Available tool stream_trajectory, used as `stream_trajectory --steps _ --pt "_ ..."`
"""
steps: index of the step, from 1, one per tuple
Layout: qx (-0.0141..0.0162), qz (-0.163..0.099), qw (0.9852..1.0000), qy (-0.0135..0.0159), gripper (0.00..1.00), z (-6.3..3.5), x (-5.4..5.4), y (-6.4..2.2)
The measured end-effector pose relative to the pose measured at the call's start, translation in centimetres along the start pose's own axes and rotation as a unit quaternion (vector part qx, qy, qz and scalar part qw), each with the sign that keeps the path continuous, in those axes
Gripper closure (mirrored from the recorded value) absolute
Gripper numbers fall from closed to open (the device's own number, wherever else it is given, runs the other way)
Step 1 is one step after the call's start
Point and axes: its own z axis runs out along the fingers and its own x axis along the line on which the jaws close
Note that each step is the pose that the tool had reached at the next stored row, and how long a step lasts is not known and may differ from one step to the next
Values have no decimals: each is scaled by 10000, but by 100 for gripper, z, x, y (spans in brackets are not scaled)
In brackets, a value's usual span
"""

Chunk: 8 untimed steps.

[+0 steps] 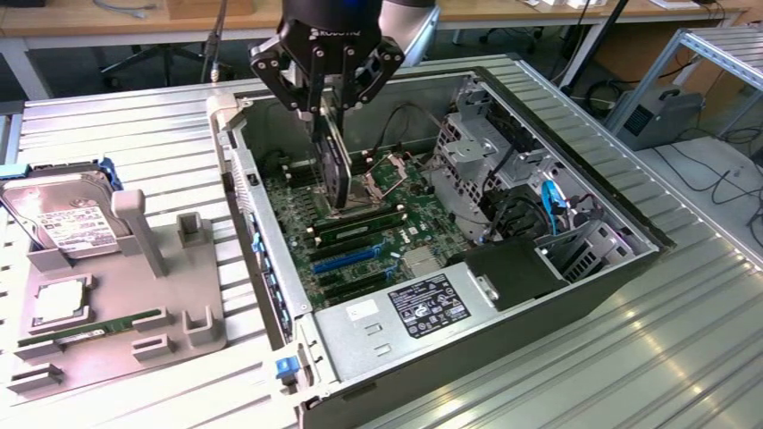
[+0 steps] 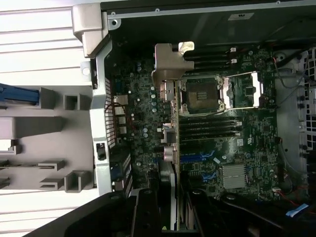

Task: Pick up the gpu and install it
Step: 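Pick up the gpu and move the gpu toward the slot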

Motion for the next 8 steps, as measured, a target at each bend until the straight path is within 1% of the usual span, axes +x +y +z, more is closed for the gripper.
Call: stream_trajectory --steps 8 --pt "1 0 10000 11 73 24 -187 8"
